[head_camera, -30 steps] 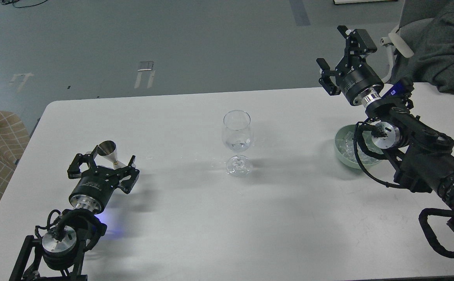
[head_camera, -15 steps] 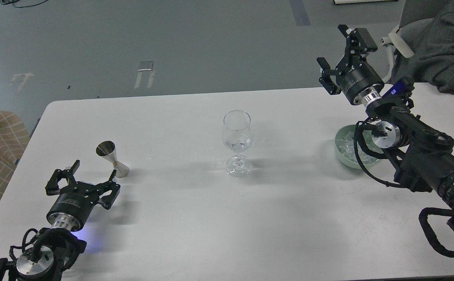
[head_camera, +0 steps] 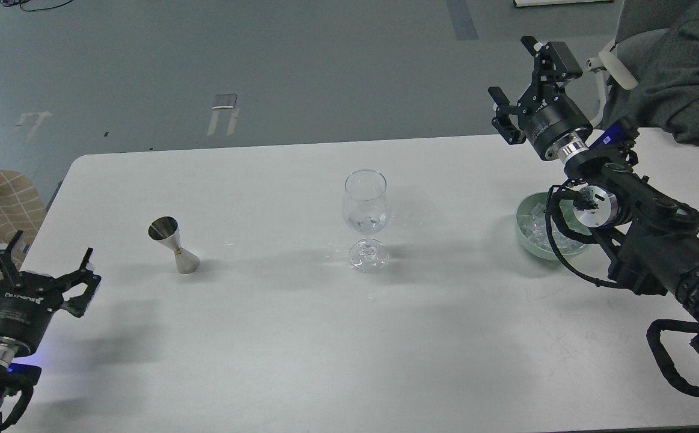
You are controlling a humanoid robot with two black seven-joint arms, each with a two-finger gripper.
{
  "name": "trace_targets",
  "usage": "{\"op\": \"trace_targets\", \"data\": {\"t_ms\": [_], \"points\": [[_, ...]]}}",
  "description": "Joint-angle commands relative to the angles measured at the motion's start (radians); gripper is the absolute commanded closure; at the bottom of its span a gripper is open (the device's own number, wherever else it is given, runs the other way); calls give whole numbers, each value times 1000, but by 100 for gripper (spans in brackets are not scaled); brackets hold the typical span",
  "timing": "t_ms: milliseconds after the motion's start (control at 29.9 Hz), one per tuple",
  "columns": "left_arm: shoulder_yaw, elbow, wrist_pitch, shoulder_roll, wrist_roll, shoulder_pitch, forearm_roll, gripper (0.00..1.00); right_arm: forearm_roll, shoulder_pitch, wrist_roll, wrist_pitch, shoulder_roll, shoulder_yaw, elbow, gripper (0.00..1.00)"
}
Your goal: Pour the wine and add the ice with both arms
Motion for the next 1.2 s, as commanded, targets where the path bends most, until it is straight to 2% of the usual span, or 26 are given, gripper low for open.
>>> {"op": "trace_targets", "data": {"t_ms": [0, 134, 267, 334, 368, 401, 468, 535, 635, 735, 769, 869, 936, 1002, 1170], "points": [[11, 16, -2, 94, -39, -133, 103, 2, 0, 5, 0, 0, -20, 0, 22, 0], [15, 44, 1, 138, -80, -242, 287, 2, 0, 8, 0, -3, -47, 1, 55, 0], [134, 71, 10, 142, -212, -405, 525, 2, 0, 10, 0, -5, -75, 1, 78, 0], [188, 91, 23, 142, -252, -448, 571, 2, 0, 10, 0, -5, -80, 0, 82, 0], [239, 117, 46, 142, -287, -483, 605, 2, 0, 10, 0, -5, -81, 0, 82, 0], [264, 130, 59, 141, -303, -495, 617, 2, 0, 10, 0, -5, -84, 0, 82, 0], [352, 160, 145, 135, -352, -543, 644, 2, 0, 8, 0, -5, -98, -2, 85, 0], [402, 160, 188, 135, -358, -560, 644, 2, -3, 8, 0, -6, -116, -3, 96, 0], [468, 160, 250, 130, -350, -586, 628, 2, -9, -2, -13, -46, -214, -12, 169, 0], [469, 157, 253, 106, -347, -591, 627, 2, -46, 1, -33, -92, -346, -116, 263, 0], [469, 157, 253, 105, -347, -591, 627, 2, -46, 1, -33, -92, -346, -117, 263, 0], [469, 154, 241, 95, -335, -617, 627, 2, -138, 2, -32, -139, -506, -209, 370, 0], [469, 156, 242, 73, -338, -656, 624, 2, -265, -7, -30, -178, -616, -244, 439, 0], [469, 157, 241, 67, -338, -664, 621, 2, -354, -13, -29, -202, -661, -259, 473, 0], [471, 160, 238, 55, -340, -675, 619, 2, -753, -105, -22, -379, -767, -278, 596, 0]]}}
